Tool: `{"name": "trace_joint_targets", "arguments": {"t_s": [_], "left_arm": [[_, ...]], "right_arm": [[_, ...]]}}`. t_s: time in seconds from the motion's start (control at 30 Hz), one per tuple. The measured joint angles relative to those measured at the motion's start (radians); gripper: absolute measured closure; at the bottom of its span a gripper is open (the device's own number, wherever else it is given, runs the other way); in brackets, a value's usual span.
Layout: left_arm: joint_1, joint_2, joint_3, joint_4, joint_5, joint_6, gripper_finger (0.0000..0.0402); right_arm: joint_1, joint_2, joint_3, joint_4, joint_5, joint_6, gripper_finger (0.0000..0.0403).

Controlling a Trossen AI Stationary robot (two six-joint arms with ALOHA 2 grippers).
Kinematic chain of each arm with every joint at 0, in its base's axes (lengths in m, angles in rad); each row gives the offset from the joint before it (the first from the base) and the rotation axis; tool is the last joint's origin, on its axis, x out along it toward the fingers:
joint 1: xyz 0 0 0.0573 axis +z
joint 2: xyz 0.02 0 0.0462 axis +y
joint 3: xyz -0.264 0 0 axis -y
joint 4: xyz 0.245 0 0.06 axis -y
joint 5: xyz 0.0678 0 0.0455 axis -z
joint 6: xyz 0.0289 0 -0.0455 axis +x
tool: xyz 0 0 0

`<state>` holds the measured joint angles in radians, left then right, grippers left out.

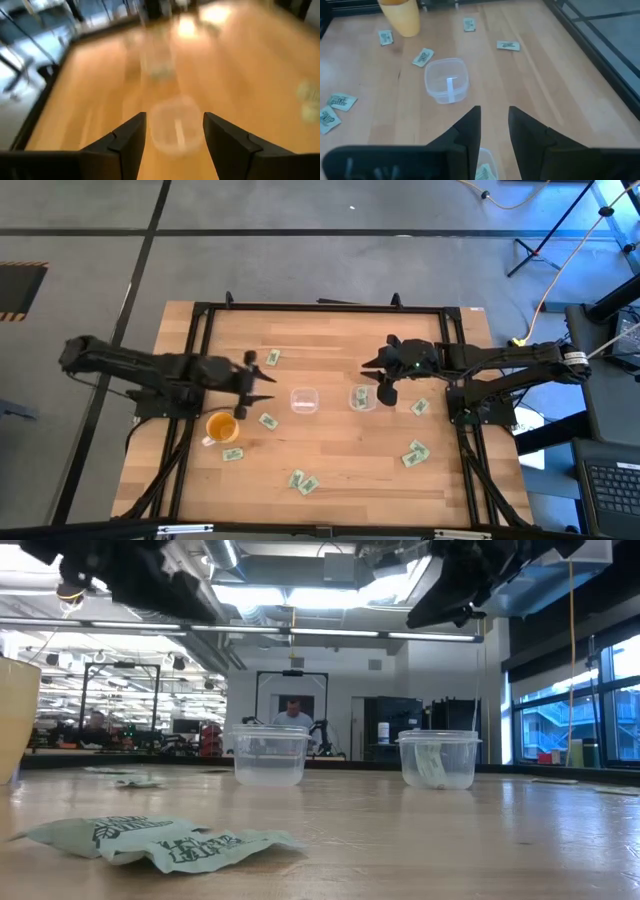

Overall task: Pick and place Stevia / Truvia into bins
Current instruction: Put the stevia packet into the left transparent container

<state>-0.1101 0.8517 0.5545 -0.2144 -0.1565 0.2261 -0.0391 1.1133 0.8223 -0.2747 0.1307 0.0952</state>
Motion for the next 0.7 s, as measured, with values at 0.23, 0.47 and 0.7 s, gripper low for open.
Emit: {"name": "trace_joint_targets", "arguments": {"t_s": [0.23, 0.47, 0.7], "left_arm": [[-0.124, 0.289, 0.08, -0.058, -0.113, -0.003, 0.0223], [-0.186, 0.406, 0.162, -0.134, -0.111, -0.15, 0.022], [-0.204, 0.513, 0.187, -0.159, -0.025, -0.218, 0.0228]], "right_arm": [[-0.004, 0.0, 0.0, 0.0, 0.0, -0.046, 0.0301], [-0.004, 0.0, 0.0, -0.006, 0.0, -0.05, 0.0301], [-0.004, 0.0, 0.0, -0.006, 0.0, -0.051, 0.0301]]}}
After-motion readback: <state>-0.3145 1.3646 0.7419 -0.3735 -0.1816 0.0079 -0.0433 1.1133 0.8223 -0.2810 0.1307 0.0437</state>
